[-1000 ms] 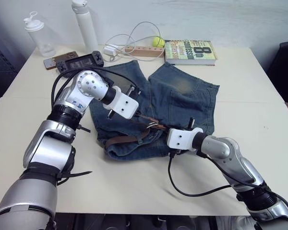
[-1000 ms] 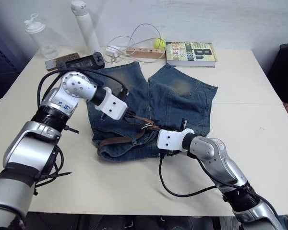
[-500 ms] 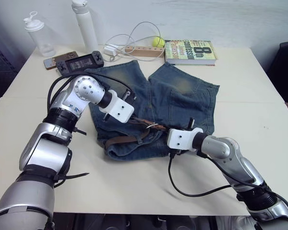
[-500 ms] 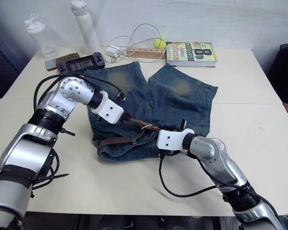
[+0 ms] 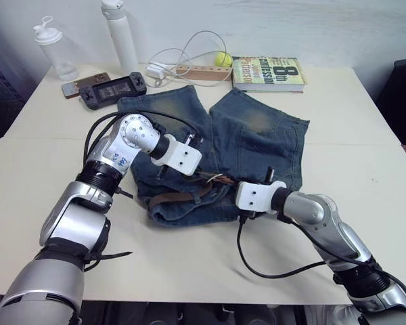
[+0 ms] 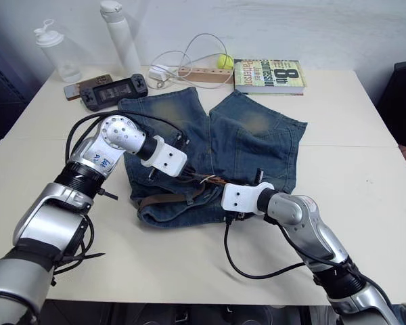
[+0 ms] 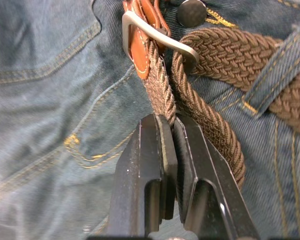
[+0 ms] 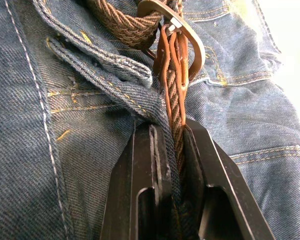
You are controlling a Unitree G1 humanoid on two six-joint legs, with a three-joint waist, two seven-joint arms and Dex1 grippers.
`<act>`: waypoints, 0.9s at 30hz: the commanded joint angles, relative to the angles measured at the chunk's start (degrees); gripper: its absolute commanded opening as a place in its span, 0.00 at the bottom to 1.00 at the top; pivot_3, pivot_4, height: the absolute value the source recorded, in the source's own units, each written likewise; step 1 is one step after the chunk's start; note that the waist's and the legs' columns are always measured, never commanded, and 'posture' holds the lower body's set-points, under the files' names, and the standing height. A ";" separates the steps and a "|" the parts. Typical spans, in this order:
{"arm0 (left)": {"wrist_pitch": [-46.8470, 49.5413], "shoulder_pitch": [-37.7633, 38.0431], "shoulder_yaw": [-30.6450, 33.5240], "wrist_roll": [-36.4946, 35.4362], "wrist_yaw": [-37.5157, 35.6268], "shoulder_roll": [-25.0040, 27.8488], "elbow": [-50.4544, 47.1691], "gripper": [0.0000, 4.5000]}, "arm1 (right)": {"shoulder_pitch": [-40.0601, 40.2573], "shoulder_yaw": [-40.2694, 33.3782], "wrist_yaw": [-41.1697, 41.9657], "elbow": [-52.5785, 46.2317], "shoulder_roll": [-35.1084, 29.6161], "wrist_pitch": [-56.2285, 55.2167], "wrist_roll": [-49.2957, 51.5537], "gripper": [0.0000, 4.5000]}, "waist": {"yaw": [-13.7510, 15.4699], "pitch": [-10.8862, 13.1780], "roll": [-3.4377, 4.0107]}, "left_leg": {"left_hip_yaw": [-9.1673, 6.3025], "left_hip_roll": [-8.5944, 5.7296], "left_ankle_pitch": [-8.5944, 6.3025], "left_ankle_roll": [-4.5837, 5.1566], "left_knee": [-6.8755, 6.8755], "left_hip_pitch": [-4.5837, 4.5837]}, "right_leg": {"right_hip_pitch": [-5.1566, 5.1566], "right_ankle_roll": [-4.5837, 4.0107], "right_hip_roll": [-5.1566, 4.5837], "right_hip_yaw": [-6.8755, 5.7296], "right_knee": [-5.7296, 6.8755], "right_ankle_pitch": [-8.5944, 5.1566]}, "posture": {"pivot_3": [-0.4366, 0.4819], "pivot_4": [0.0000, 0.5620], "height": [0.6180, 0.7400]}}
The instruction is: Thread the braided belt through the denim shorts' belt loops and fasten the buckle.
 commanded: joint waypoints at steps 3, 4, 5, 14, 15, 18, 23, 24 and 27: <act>24.37 6.29 1.72 -3.21 0.97 -4.18 -17.77 0.00 | -0.97 -0.33 0.43 -3.12 1.40 -0.14 1.06 0.02 | 0.04 0.00 0.00 | -0.04 0.01 0.00 0.00 0.01 0.00 | 0.02 0.00 0.00 0.10 -0.01 0.00 | 0.48 0.27 0.70; 27.37 6.83 1.82 -3.05 1.71 -4.84 -19.41 0.00 | -0.99 -0.25 0.72 -3.13 1.51 -0.19 1.20 0.02 | -0.01 0.00 0.00 | -0.04 0.01 0.00 0.00 0.06 -0.01 | 0.03 0.00 0.00 0.27 0.01 0.00 | 0.48 0.27 0.70; 30.86 7.83 1.65 -3.38 1.86 -5.60 -21.91 0.00 | -0.98 -0.24 0.94 -3.21 1.60 -0.19 1.25 0.02 | 0.00 0.00 0.00 | -0.04 0.03 0.00 0.00 0.07 0.00 | 0.03 0.00 0.03 0.46 0.02 0.00 | 0.48 0.27 0.70; 39.65 10.24 0.16 -2.28 5.64 -8.29 -28.09 0.00 | -0.22 -0.72 4.20 -4.83 2.23 0.30 3.88 0.02 | -0.06 0.00 0.00 | -0.02 0.05 0.00 -0.01 0.23 0.01 | 0.01 -0.03 0.05 0.61 0.21 -0.02 | 0.48 0.27 0.70; 39.70 10.68 -0.13 -2.23 5.67 -8.19 -28.34 0.00 | 0.06 -1.27 4.44 -5.19 2.37 0.64 4.68 0.02 | 0.04 0.00 0.00 | -0.02 0.05 0.00 0.00 0.23 0.01 | 0.01 -0.03 0.05 0.62 0.21 -0.02 | 0.48 0.27 0.70; 39.75 11.76 -0.68 -1.90 5.86 -7.58 -28.62 0.00 | 0.71 -3.14 6.71 -6.34 1.35 2.34 7.34 0.34 | 0.12 -0.01 0.00 | -0.02 0.05 -0.01 0.00 0.23 0.01 | 0.01 -0.03 0.04 0.62 0.22 -0.02 | 0.48 0.27 0.70; 40.10 12.43 -0.88 -1.74 6.06 -6.72 -28.43 0.00 | 0.46 -8.49 10.85 -9.47 -1.69 5.19 14.47 0.84 | 0.26 -0.01 0.00 | -0.04 0.04 -0.02 0.02 0.29 0.00 | 0.02 -0.03 0.01 0.61 0.23 -0.02 | 0.48 0.27 0.70; 40.46 12.62 -0.83 -1.85 6.20 -6.64 -28.60 0.00 | 0.63 -10.27 12.59 -10.86 -1.93 8.31 18.52 0.94 | 0.29 -0.01 -0.01 | -0.04 0.03 -0.02 0.02 0.29 0.00 | 0.03 -0.03 0.00 0.61 0.23 -0.02 | 0.48 0.27 0.70; 42.12 13.62 -0.46 -2.50 6.89 -6.84 -29.91 0.00 | -0.14 -15.24 16.10 -13.69 -3.95 17.27 27.65 0.98 | 0.24 -0.01 -0.01 | -0.10 0.05 -0.03 0.02 0.31 0.02 | 0.11 -0.03 0.01 0.57 0.21 -0.02 | 0.48 0.27 0.70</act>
